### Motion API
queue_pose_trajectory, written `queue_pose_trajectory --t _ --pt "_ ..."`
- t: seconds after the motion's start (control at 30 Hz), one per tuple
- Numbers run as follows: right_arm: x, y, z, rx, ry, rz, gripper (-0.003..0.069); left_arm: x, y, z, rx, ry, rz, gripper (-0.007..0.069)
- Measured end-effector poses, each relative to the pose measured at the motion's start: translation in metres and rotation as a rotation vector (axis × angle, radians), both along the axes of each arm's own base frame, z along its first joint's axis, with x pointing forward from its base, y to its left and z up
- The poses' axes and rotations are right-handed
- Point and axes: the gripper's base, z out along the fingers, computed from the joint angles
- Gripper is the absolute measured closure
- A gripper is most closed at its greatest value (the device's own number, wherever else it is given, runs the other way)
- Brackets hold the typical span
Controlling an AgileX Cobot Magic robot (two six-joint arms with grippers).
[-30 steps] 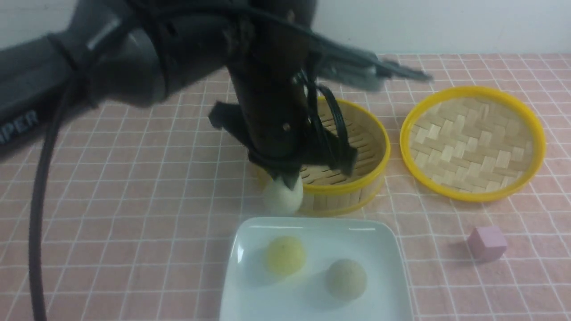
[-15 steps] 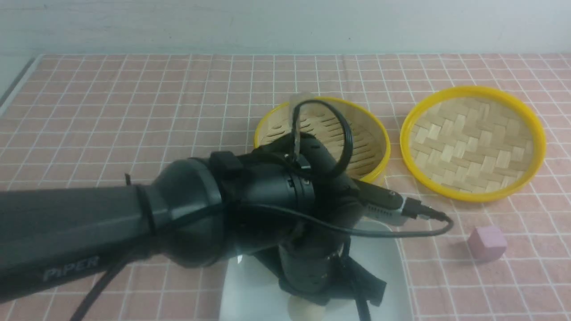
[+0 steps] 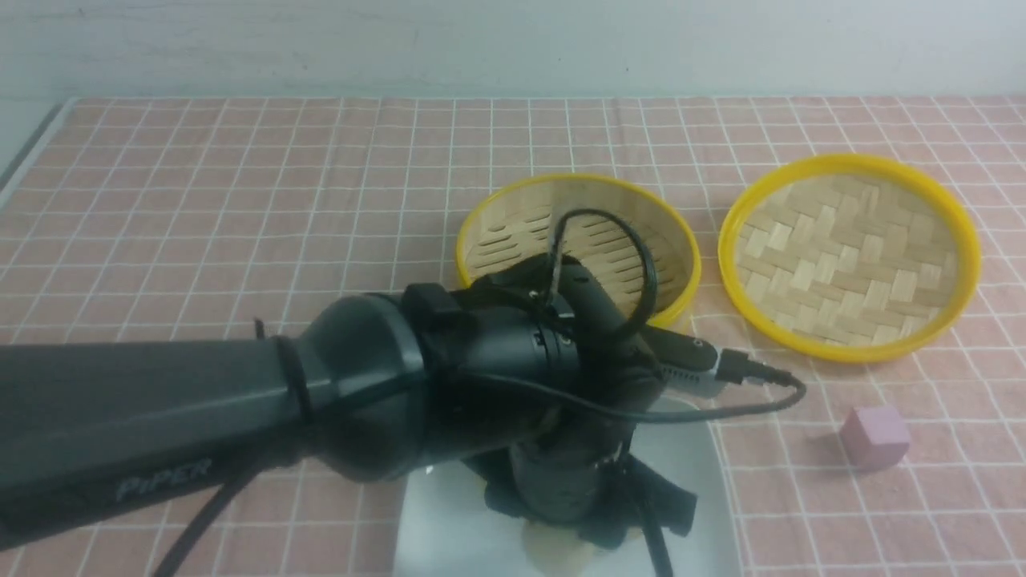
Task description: Put the steamed buns into the plate on the pink tablecloth.
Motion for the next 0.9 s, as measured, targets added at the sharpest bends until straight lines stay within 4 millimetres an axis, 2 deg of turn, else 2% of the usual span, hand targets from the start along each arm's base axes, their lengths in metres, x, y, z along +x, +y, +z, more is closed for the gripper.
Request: queue_pose_trajectory --t 0.17,0.23,0.47,0.57,0.7,0.9 --pt "-0.013 0.0 0.023 -0.014 0.002 0.03 0.0664 0.003 0.0 0.033 -0.066 -0.078 -0.009 0.0265" --pt "-0.013 0.0 0.024 -0.009 -0.005 0.03 0.0672 0.003 0.001 0.036 -0.064 -0.085 -0.009 0.0265" --pt "-0.002 0.001 0.009 0.034 -0.022 0.01 0.0671 0.003 0.006 0.036 -0.01 -0.084 -0.007 0.0269" --pt "0.006 0.002 -0.003 0.081 -0.046 -0.014 0.0671 0.003 0.007 0.036 0.0 -0.087 -0.008 0.0295" --pt "0.013 0.003 -0.018 0.133 -0.065 -0.042 0.067 0.003 0.007 0.036 0.003 -0.092 -0.01 0.0369" --pt "0.016 0.002 -0.027 0.052 -0.095 -0.021 0.0669 0.004 0.007 0.036 0.006 -0.096 -0.012 0.0482"
